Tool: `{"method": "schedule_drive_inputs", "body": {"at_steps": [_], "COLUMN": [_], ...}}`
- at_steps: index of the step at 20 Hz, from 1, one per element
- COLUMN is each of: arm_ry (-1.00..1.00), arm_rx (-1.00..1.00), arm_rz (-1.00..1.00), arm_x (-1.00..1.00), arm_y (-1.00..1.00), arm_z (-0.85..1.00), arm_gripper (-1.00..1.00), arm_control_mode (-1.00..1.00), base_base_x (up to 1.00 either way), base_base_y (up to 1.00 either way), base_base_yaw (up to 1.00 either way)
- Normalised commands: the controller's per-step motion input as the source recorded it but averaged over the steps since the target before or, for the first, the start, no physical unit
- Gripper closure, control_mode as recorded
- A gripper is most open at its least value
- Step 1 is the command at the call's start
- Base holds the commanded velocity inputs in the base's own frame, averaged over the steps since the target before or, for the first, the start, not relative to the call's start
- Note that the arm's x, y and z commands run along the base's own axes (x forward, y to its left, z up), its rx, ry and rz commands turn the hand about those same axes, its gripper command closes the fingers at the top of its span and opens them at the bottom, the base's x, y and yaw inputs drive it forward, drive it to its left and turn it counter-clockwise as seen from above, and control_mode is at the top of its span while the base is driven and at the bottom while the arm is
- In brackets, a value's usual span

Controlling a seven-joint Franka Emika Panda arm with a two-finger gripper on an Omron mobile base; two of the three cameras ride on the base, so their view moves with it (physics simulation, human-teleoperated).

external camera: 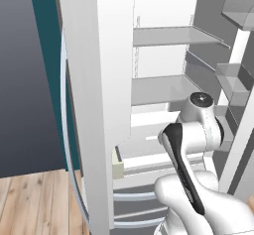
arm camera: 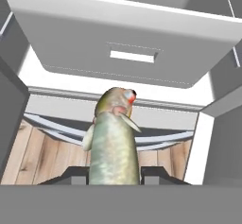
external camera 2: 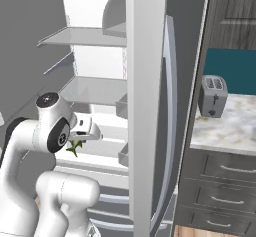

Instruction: Gather the potato and avocado from the fridge and place them on a tray on the dining counter. Then gather the fishs from the fridge and place them on the other tray.

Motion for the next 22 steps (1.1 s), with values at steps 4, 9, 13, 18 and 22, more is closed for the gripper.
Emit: {"method": "schedule_drive_inputs", "body": {"at_steps": [4,9,13,18,22], "arm_ry": [0.00,0.00,0.00,0.00,0.00], "arm_rx": [0.00,0.00,0.00,0.00,0.00], "arm_rz": [0.00,0.00,0.00,0.00,0.00], "arm_x": [-0.01,-0.01,0.00,0.00,0.00], "arm_y": [0.00,0.00,0.00,0.00,0.00], "arm_z": [0.00,0.00,0.00,0.00,0.00], "arm_gripper": [1.00,1.00,1.00,1.00,1.00], "arm_control_mode": [-1.00,1.00,1.00,1.00,1.00], "base_base_x": [0.00,-0.31,-0.60,-0.57,-0.49], "base_base_y": [0.00,0.00,0.03,0.12,0.24], "base_base_yaw": [0.00,0.00,-0.01,-0.06,-0.17]}}
